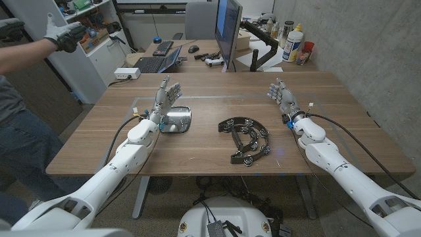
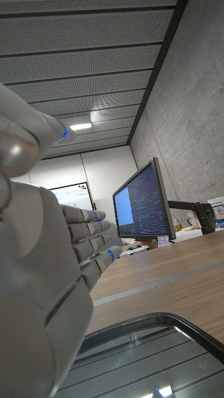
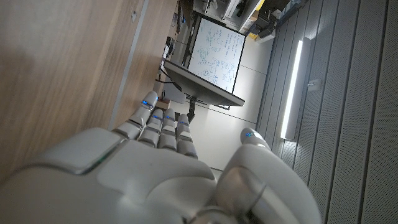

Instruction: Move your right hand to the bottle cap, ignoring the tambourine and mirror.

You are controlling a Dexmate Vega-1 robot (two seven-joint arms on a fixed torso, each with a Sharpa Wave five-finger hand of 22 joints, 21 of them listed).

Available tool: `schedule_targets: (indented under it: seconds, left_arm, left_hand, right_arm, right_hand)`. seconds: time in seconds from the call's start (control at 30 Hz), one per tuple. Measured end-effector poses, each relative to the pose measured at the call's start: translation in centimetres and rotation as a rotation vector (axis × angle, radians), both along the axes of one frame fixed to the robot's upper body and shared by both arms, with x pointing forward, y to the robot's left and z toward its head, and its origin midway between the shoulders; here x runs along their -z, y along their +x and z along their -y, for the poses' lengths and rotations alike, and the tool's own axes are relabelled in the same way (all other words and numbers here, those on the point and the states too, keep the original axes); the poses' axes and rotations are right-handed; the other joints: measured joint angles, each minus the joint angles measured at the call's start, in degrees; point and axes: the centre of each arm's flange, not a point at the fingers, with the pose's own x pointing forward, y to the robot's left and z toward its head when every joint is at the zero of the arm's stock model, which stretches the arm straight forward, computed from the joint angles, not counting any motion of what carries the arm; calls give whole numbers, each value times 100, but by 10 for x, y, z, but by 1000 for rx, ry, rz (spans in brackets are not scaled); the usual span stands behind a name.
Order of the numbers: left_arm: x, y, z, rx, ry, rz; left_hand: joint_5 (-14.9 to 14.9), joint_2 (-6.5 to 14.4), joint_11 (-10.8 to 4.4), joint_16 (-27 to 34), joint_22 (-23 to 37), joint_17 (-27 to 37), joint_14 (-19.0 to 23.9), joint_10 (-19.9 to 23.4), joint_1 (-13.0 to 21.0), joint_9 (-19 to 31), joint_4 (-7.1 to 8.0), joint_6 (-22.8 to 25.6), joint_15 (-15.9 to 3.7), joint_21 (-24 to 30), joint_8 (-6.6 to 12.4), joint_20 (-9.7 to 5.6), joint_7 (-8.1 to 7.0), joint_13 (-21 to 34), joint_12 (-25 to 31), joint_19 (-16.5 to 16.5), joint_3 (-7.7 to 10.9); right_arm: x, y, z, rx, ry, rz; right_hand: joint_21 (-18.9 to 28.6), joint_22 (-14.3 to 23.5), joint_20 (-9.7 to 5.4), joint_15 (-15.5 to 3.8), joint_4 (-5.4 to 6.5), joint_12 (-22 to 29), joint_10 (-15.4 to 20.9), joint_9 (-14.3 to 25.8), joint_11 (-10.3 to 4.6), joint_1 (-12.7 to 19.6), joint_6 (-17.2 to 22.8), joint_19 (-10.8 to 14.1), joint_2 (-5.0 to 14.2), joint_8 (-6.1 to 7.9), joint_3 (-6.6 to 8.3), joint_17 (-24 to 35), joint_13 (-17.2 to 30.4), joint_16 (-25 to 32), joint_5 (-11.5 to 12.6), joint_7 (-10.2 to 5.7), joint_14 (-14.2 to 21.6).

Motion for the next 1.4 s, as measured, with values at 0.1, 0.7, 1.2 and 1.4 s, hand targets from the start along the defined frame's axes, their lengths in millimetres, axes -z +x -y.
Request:
schedule_targets:
  seconds: [0.1,0.7,1.2,1.4]
  left_arm:
    - [0,-1,-2,-6,1,-1]
    - [3,-5,-2,-20,8,-12]
    - [0,-11,0,-21,15,-3]
    - [1,-13,0,-23,18,-8]
  left_hand:
    - [0,0,0,0,0,0,19,0,0,0,0,0,19,0,0,9,0,0,0,9,0]
    - [44,1,-30,0,-1,-1,18,30,0,-1,-36,61,19,-23,0,9,-1,-1,0,8,-37]
    - [84,10,1,-1,-2,-2,18,61,9,-2,-64,60,19,-67,0,9,-1,-2,0,8,-66]
    - [90,25,1,-1,-2,-2,18,61,24,-2,-64,60,19,-67,0,9,-1,-2,0,7,-66]
  right_arm:
    - [0,0,-1,-2,0,-1]
    - [-1,-1,-5,-9,1,2]
    - [-1,-13,-8,-16,-40,13]
    - [1,-17,-8,-17,-64,0]
  right_hand:
    - [0,0,0,0,0,0,18,0,0,0,9,0,0,0,0,0,9,0,0,-10,0]
    - [-34,-1,-11,-1,0,0,79,-1,-62,0,40,51,0,0,0,-1,8,0,0,-41,61]
    - [-79,-1,-22,-31,0,0,122,-2,-44,30,69,104,30,0,0,-2,7,0,45,-71,91]
    - [-79,-2,-11,-43,-17,0,140,-2,-62,30,69,155,30,0,-17,-2,7,0,45,-71,147]
